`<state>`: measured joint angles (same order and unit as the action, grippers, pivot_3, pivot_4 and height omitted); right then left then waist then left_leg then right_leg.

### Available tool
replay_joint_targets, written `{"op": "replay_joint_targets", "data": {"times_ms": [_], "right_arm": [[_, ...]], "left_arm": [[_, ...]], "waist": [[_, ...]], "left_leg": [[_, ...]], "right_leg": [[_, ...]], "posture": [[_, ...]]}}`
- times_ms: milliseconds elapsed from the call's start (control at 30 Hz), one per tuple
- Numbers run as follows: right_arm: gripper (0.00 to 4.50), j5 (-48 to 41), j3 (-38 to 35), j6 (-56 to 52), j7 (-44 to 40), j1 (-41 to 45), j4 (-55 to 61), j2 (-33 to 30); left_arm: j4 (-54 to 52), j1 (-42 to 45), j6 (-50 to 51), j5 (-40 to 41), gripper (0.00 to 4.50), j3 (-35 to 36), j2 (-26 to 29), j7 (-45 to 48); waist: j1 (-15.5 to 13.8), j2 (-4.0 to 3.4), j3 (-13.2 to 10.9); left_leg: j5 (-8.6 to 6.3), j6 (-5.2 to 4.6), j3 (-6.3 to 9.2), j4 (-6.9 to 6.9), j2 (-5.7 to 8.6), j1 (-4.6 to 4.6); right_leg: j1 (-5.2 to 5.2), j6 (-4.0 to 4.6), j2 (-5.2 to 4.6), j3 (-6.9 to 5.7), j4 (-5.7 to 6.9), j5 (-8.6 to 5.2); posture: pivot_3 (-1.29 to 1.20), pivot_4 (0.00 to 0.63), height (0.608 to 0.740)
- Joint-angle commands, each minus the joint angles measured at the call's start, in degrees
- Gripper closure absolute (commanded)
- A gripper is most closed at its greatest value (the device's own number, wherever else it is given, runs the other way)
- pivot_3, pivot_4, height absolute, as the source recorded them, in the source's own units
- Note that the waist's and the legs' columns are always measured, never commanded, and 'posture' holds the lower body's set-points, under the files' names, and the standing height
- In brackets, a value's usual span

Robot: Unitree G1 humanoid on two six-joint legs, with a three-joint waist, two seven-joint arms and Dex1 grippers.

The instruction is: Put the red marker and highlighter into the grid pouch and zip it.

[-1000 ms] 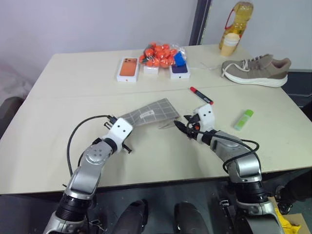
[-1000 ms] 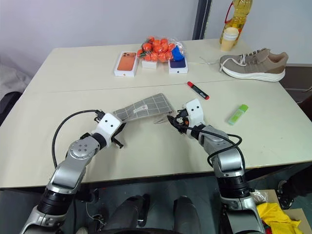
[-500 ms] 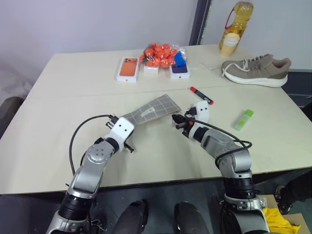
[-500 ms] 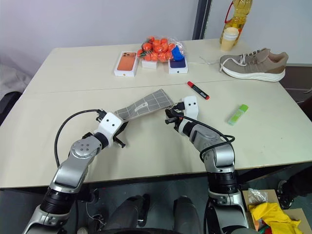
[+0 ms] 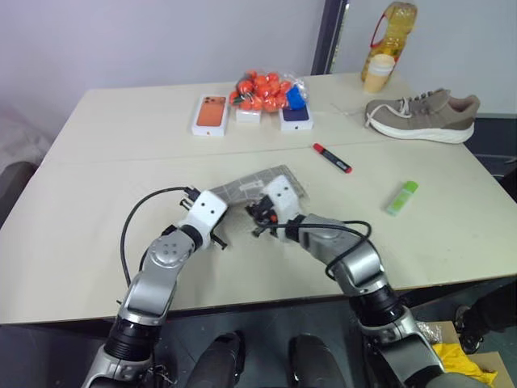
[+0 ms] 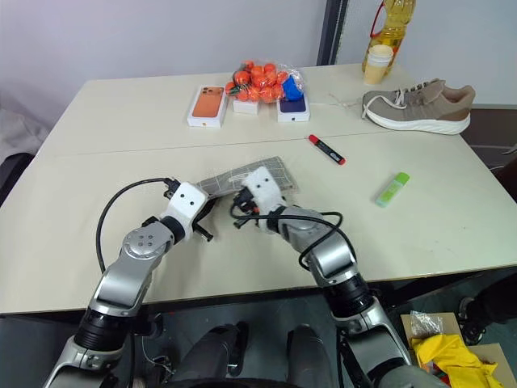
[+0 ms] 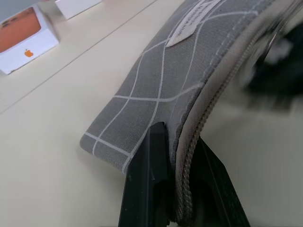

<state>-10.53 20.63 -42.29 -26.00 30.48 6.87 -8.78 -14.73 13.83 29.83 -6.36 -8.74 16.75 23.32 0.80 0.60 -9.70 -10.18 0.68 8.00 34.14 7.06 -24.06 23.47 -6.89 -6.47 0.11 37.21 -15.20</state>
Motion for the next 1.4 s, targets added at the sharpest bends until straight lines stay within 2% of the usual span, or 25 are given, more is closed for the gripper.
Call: {"op": "replay_joint_targets", "data": {"times_ms": [33,167,200,267,433,567,700,733,767,1067,1267,1333,1400], "right_arm": [[4.44,1.44,2.44,2.55,-0.98,2.29,-0.88,1.71],[4.44,1.85,2.34,2.98,-1.80,2.21,-0.32,1.50],[4.20,1.82,1.79,2.75,-2.15,1.91,0.25,0.83],[3.51,1.55,0.11,1.51,-3.43,0.71,2.52,-1.96],[1.00,2.19,-5.19,-0.48,-4.69,-2.70,6.75,-11.19],[1.00,0.82,-12.30,0.14,-3.71,-3.35,4.37,-14.29],[1.00,0.38,-21.82,1.81,1.02,1.48,-8.17,-14.69],[0.42,0.63,-23.09,2.90,1.87,2.93,-11.62,-15.01],[0.13,1.27,-23.65,4.51,2.57,4.23,-14.76,-15.44],[0.05,5.89,-25.71,22.35,7.08,19.44,-50.15,-16.10],[0.05,5.71,-27.30,31.49,6.37,25.56,-66.73,-15.44],[0.58,5.21,-27.99,33.02,5.67,26.24,-69.10,-15.33],[1.43,5.08,-28.16,34.18,4.78,26.36,-70.05,-15.30]], "left_arm": [[-2.26,0.62,-0.16,0.76,4.50,-0.75,-0.27,0.15],[-2.37,0.55,0.22,0.66,4.50,-0.58,-0.19,-0.26],[-2.34,0.55,0.33,0.49,4.50,-0.44,-0.10,-0.49],[-1.90,0.71,0.19,0.05,4.50,0.20,0.14,-1.30],[0.62,1.36,-0.46,-0.24,4.50,3.58,0.63,-4.48],[2.85,2.04,-1.18,-0.57,4.50,4.62,1.12,-6.15],[5.23,2.72,-1.63,-0.59,4.50,4.94,1.39,-7.30],[5.50,2.84,-1.65,-0.40,4.50,5.02,1.30,-7.40],[5.66,2.93,-1.74,-0.21,4.50,5.04,1.22,-7.42],[5.81,3.62,-1.28,0.75,4.50,4.07,0.20,-7.08],[5.47,3.39,-1.15,0.84,4.50,3.89,0.04,-7.09],[5.24,3.22,-1.10,0.85,4.50,3.98,0.13,-7.08],[5.09,3.10,-0.99,0.87,4.50,4.12,0.17,-7.15]], "waist": [[-0.07,0.00,0.00],[-0.14,0.00,0.00],[-0.09,0.00,0.00],[-0.06,0.00,0.00],[-0.30,0.01,0.00],[0.03,0.02,-0.01],[-0.17,0.02,-0.01],[-0.19,0.02,-0.01],[-0.19,0.02,-0.01],[0.05,0.02,-0.02],[0.05,0.02,-0.02],[0.08,0.01,-0.02],[0.11,0.01,-0.02]], "left_leg": [[0.00,0.00,0.01,0.00,0.00,0.00],[0.00,0.00,0.01,0.02,0.02,0.00],[0.00,0.00,0.01,0.02,0.02,0.00],[0.00,0.00,0.02,0.01,0.01,0.00],[0.00,0.00,0.01,0.02,0.03,-0.01],[-0.01,0.00,0.00,0.00,-0.01,-0.02],[0.00,-0.01,-0.02,0.01,0.00,-0.02],[0.00,-0.01,-0.02,0.02,0.01,-0.02],[0.00,-0.01,-0.03,0.03,0.01,-0.02],[0.01,0.00,-0.08,-0.01,0.01,-0.02],[0.01,0.00,-0.08,0.00,0.01,-0.02],[0.02,0.00,-0.08,0.00,0.01,-0.02],[0.02,0.00,-0.08,0.01,0.01,-0.02]], "right_leg": [[0.00,0.00,0.00,0.00,0.00,0.00],[-0.02,-0.01,0.00,0.00,-0.01,0.01],[-0.01,-0.01,0.00,0.00,0.00,0.00],[0.00,0.00,0.01,-0.01,0.00,0.00],[-0.04,-0.01,-0.03,-0.01,-0.07,0.00],[-0.01,-0.01,-0.02,-0.02,-0.06,0.00],[-0.04,-0.01,-0.02,-0.03,-0.06,0.00],[-0.05,-0.01,-0.02,-0.02,-0.06,0.01],[-0.06,-0.01,-0.02,-0.03,-0.06,0.01],[-0.04,0.00,-0.02,-0.01,-0.06,0.01],[-0.07,0.00,-0.02,-0.01,-0.08,0.01],[-0.07,0.00,-0.02,0.00,-0.08,0.01],[-0.07,0.00,-0.02,0.00,-0.08,0.01]], "posture": [[0.00,0.150,0.740],[0.00,0.150,0.740],[0.00,0.150,0.740],[0.00,0.150,0.740],[0.00,0.150,0.740],[0.00,0.150,0.740],[0.00,0.150,0.740],[0.00,0.150,0.740],[0.00,0.150,0.740],[0.00,0.150,0.740],[0.00,0.150,0.740],[0.00,0.150,0.740],[0.00,0.150,0.740]]}}
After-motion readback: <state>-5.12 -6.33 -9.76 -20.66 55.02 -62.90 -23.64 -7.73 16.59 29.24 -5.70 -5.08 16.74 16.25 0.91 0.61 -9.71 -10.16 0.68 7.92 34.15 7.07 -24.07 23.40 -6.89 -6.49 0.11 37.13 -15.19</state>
